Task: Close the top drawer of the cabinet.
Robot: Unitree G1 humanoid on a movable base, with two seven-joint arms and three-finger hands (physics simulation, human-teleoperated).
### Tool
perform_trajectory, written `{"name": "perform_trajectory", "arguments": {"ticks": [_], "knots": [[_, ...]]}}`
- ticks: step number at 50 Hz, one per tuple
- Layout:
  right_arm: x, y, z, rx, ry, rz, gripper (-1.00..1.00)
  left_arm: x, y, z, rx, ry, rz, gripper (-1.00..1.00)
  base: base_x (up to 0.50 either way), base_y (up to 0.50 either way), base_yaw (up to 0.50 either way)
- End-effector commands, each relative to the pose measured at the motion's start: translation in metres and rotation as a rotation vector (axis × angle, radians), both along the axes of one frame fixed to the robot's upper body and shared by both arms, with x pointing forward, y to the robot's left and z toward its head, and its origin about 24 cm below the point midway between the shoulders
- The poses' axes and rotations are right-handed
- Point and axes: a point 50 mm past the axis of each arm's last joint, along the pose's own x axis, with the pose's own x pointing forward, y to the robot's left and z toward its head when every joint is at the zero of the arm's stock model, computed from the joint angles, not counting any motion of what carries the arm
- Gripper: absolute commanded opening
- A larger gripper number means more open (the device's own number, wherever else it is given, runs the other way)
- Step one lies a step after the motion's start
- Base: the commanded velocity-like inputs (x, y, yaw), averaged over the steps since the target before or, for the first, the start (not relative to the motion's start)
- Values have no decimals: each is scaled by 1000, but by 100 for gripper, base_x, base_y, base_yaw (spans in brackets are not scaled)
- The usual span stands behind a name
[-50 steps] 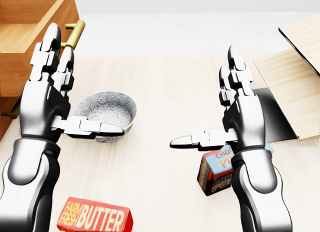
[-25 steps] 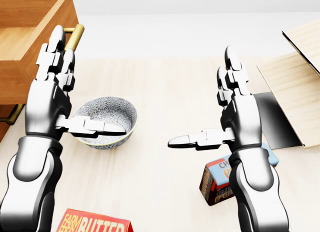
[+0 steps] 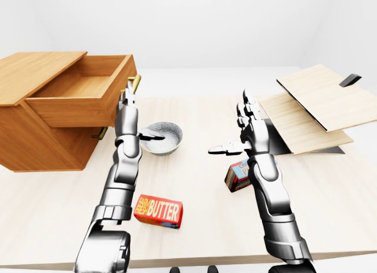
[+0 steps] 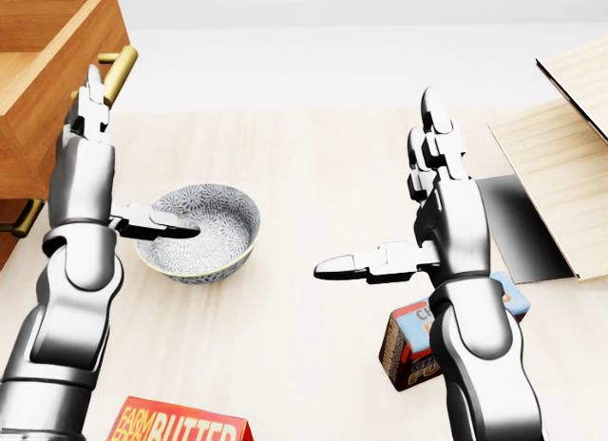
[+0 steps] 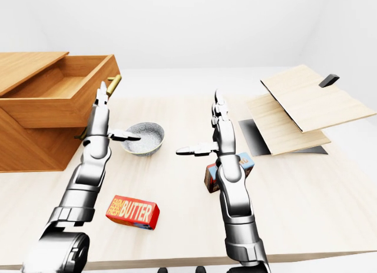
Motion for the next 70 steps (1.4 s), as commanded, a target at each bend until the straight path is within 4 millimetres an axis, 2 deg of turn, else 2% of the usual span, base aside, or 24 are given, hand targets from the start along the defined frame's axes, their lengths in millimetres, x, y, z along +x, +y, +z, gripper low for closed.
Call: {"name": "perform_trajectory", "arguments": {"ticks": [1, 7, 13, 27, 39, 48, 58, 70], "knots": [[1, 0, 0, -2, 3, -1, 100, 19, 19, -1, 218, 28, 167, 100, 0, 0, 0], [0, -2, -2, -3, 8, -2, 100, 25, 31, -3, 284, 45, 235, 100, 0, 0, 0], [-1, -4, -5, -7, 20, -2, 100, 19, 48, -5, 304, 29, 302, 100, 0, 0, 0], [-1, -2, -4, -6, 15, 1, 100, 5, 86, 12, 312, -36, 405, 100, 0, 0, 0], [0, -1, -5, -7, 19, 1, 100, -2, 98, 15, 334, -50, 439, 100, 0, 0, 0], [-2, -2, -8, -9, 27, 1, 100, 0, 117, 3, 348, 20, 521, 100, 0, 0, 0], [-2, -3, -9, -12, 31, 0, 100, 1, 139, 4, 351, 80, 596, 100, 0, 0, 0], [-4, -7, -9, -15, 28, -1, 100, 1, 149, 3, 364, 137, 623, 100, 0, 0, 0]]}}
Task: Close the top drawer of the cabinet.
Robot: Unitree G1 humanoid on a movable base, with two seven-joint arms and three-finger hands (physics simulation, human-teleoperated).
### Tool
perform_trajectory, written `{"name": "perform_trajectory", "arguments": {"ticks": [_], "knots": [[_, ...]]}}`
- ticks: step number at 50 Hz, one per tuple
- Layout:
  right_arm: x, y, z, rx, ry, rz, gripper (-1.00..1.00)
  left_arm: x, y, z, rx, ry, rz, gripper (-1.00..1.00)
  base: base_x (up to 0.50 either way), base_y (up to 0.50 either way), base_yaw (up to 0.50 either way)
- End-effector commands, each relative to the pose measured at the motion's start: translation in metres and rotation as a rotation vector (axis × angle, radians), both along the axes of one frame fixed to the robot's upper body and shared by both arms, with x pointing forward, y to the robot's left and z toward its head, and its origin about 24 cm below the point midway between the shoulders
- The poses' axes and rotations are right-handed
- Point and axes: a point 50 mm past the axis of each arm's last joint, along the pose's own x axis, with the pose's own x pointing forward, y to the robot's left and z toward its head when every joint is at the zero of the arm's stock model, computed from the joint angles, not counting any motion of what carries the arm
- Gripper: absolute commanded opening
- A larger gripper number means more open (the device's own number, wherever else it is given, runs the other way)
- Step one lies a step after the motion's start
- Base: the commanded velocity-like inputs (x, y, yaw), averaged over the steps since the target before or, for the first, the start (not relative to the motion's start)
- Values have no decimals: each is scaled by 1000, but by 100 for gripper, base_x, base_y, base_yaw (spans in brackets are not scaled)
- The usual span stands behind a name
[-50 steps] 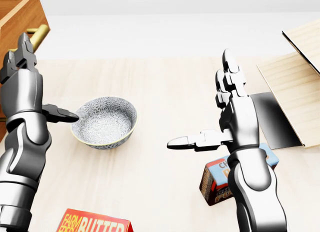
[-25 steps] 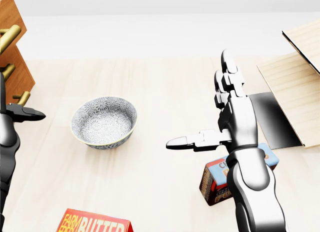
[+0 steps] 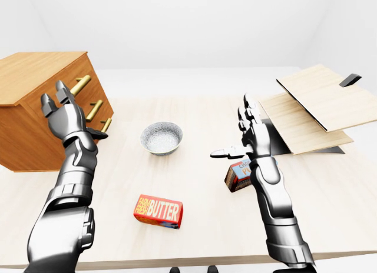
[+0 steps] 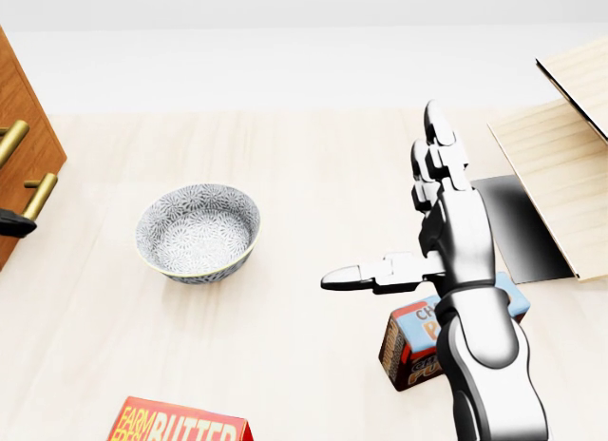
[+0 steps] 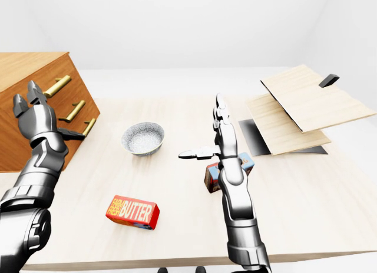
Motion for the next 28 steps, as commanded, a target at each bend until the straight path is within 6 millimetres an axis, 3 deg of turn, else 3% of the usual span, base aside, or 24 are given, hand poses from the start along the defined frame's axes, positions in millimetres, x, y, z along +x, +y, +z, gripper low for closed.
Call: {"name": "perform_trajectory", "arguments": {"ticks": [1, 19, 28], "knots": [[-1, -2, 0, -3, 0, -1, 100, -4, 19, -4, -28, 51, 69, 100, 0, 0, 0], [-4, -3, -5, -6, 15, -2, 100, -5, 26, 0, -19, 64, 91, 100, 0, 0, 0], [-3, -3, -7, -6, 25, -1, 100, -2, 16, 3, -37, 17, 57, 100, 0, 0, 0]]}}
